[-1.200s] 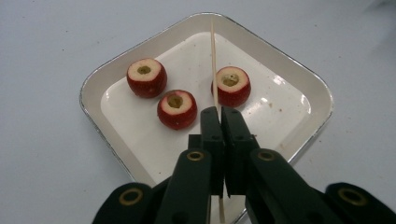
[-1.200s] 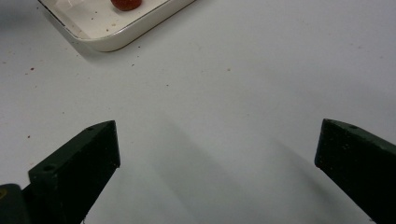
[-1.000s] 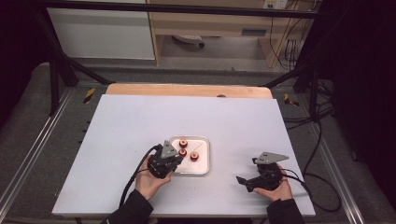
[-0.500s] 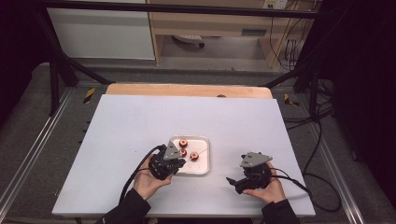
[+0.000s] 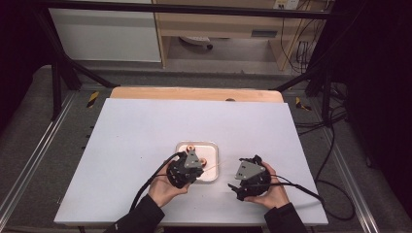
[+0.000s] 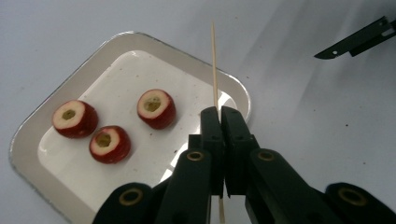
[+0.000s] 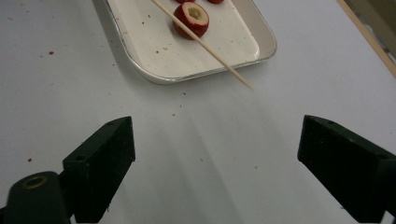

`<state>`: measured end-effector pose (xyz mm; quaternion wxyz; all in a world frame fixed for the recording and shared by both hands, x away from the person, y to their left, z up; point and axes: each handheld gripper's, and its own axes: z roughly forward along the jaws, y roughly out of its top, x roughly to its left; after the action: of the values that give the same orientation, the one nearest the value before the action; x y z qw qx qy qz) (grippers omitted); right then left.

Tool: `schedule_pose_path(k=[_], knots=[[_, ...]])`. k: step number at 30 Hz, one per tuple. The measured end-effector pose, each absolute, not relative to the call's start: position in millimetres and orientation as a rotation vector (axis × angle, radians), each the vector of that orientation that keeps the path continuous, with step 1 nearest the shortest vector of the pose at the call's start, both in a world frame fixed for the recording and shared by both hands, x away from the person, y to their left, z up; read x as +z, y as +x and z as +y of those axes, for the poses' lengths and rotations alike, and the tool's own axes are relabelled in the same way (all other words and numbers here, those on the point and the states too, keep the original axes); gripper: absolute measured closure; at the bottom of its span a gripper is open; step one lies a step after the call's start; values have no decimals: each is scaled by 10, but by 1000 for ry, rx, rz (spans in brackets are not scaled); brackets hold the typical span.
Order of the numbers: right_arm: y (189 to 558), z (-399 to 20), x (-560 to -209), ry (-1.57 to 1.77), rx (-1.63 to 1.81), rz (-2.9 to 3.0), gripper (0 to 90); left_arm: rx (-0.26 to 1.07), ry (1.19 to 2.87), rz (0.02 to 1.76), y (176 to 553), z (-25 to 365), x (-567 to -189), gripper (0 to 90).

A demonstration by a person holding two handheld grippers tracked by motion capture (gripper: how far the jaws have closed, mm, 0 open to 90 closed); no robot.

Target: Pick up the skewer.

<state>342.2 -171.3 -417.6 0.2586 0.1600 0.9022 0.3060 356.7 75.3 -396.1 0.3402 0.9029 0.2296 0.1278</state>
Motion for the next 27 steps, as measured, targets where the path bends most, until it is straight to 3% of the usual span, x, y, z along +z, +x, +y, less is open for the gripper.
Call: schedule_pose_path(k=[16, 21, 27], knots=[[3423, -1628, -4218, 78, 715, 2459, 415, 277, 2413, 465, 3509, 280, -3983, 887], [3426, -1635, -4234, 11, 666, 2456, 484, 262, 2416, 448, 3501, 243, -3982, 887], [3427, -1639, -4262, -147, 607, 2455, 633, 248, 2419, 441, 3491, 230, -3985, 887]])
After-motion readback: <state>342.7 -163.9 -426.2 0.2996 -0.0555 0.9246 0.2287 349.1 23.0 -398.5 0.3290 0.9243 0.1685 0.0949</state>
